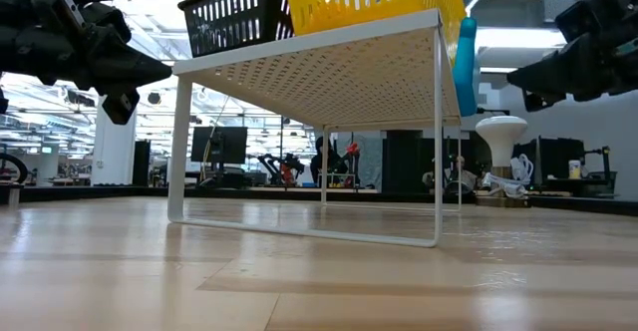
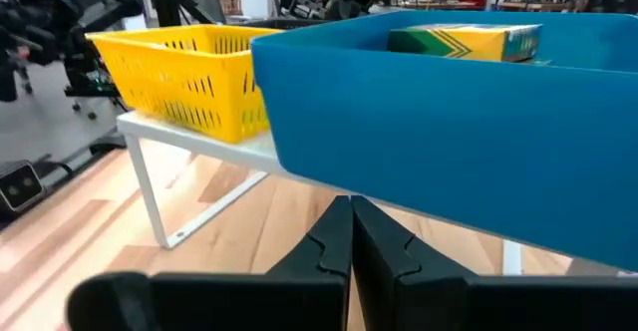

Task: Pick & Place Office Desk Supplies
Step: Return to Home Position

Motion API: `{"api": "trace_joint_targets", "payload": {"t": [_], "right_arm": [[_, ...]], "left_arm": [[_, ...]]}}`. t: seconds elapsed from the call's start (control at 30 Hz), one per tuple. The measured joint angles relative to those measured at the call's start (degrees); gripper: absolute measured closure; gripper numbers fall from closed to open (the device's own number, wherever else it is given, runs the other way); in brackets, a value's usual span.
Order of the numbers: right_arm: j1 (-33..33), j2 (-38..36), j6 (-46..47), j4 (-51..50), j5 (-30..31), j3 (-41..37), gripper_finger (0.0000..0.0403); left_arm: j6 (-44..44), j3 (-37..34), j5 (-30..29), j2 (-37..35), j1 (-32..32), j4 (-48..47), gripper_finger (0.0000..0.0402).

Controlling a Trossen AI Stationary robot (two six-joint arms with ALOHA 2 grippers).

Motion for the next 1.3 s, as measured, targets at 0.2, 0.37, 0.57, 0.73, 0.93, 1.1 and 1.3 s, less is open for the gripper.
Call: {"api": "trace_joint_targets", "payload": {"t": [0.2, 0.37, 0.57, 0.73, 0.93, 1.1, 1.3], "right_arm": [[-0.82, 0.99, 1.85, -0.12, 1.34, 0.00, 0.0403], [-2.30, 3.87, 8.77, -0.18, 1.13, -0.02, 0.0403], [-2.12, 5.64, 13.21, -0.23, 0.97, -0.02, 0.0403], [-2.10, 5.77, 13.27, -0.23, 0.94, -0.02, 0.0403], [-2.10, 5.71, 13.27, -0.25, 0.94, -0.04, 0.0403], [-2.10, 5.71, 13.27, -0.25, 0.92, -0.06, 0.0403], [-2.10, 5.71, 13.24, -0.27, 0.92, -0.07, 0.0403]], "left_arm": [[0.00, 0.00, 0.22, 0.02, 0.00, 0.00, 0.0394], [0.00, 0.00, 0.19, 0.00, 0.00, 0.00, 0.0395], [-0.01, 0.01, 0.17, 0.02, 0.00, -0.01, 0.0394], [0.00, 0.00, 0.15, 0.00, 0.00, 0.00, 0.0396], [0.00, 0.00, -0.02, 0.00, 0.00, 0.00, 0.0394], [0.00, 0.00, -0.07, 0.00, -0.01, 0.00, 0.0396], [0.00, 0.00, -0.05, 0.00, 0.00, 0.00, 0.0394]]}}
